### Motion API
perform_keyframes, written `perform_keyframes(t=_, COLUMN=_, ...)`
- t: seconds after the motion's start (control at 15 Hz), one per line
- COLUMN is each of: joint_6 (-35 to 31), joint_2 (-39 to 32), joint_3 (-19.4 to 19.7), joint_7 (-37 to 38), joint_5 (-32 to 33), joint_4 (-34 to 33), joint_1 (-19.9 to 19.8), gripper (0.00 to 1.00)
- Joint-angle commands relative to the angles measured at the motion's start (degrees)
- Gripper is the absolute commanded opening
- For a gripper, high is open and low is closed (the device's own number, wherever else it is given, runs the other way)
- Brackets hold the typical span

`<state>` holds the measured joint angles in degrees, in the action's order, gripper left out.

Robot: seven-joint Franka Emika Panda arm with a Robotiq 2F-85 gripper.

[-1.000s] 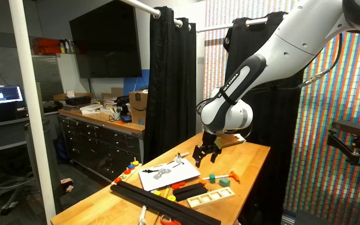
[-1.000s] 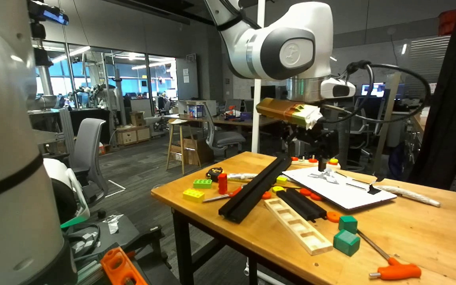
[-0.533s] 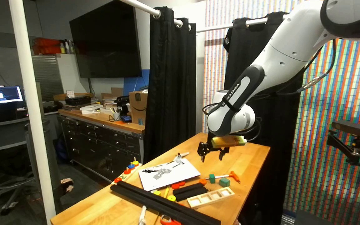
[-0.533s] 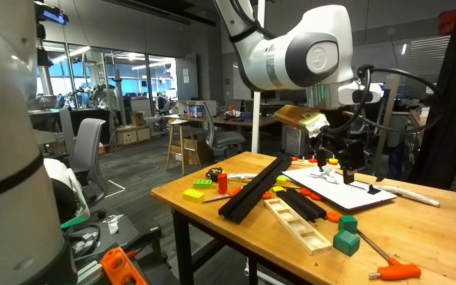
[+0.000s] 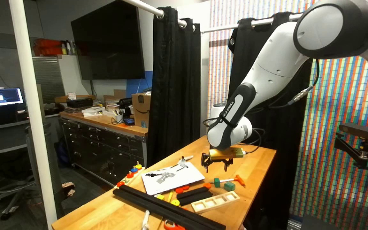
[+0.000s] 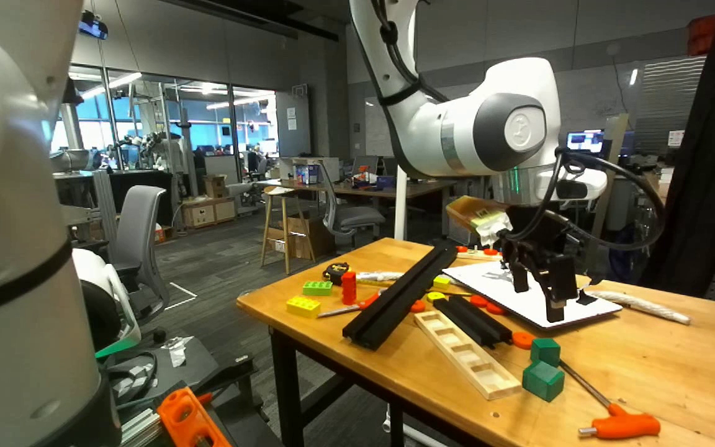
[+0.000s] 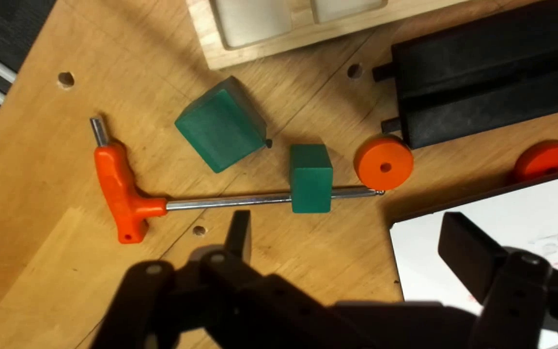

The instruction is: Turn the black object clockwise then put the green block on he first position on the wooden board

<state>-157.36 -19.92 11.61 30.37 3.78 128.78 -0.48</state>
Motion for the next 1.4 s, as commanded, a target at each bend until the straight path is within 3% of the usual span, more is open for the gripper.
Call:
perform_keyframes(t=0.0, joint_6=2.12, joint_2=-3.6, joint_3=1.52, joint_7=1.9, joint_5=-1.12, joint_4=-3.97, joint_1=1.6, gripper=1.0)
perform_keyframes(t=0.87, joint_6=5.71, joint_2=-8.59, joint_3=0.59, joint_7=-0.58, joint_5=-7.52, joint_4=-7.87, joint_1=-0.94, gripper=1.0)
perform_keyframes(t=0.93, joint_6=5.75, joint_2=-8.78, joint_3=0.64, joint_7=-0.71, joint_5=-7.53, joint_4=-8.02, joint_1=-1.02, gripper=0.75)
perform_keyframes(t=1.0, joint_6=5.87, joint_2=-8.88, joint_3=0.61, joint_7=-0.83, joint_5=-7.66, joint_4=-8.14, joint_1=-1.15, gripper=0.74)
perform_keyframes(t=1.33, joint_6=6.72, joint_2=-9.66, joint_3=0.38, joint_7=-1.34, joint_5=-8.33, joint_4=-9.02, joint_1=-1.81, gripper=0.35)
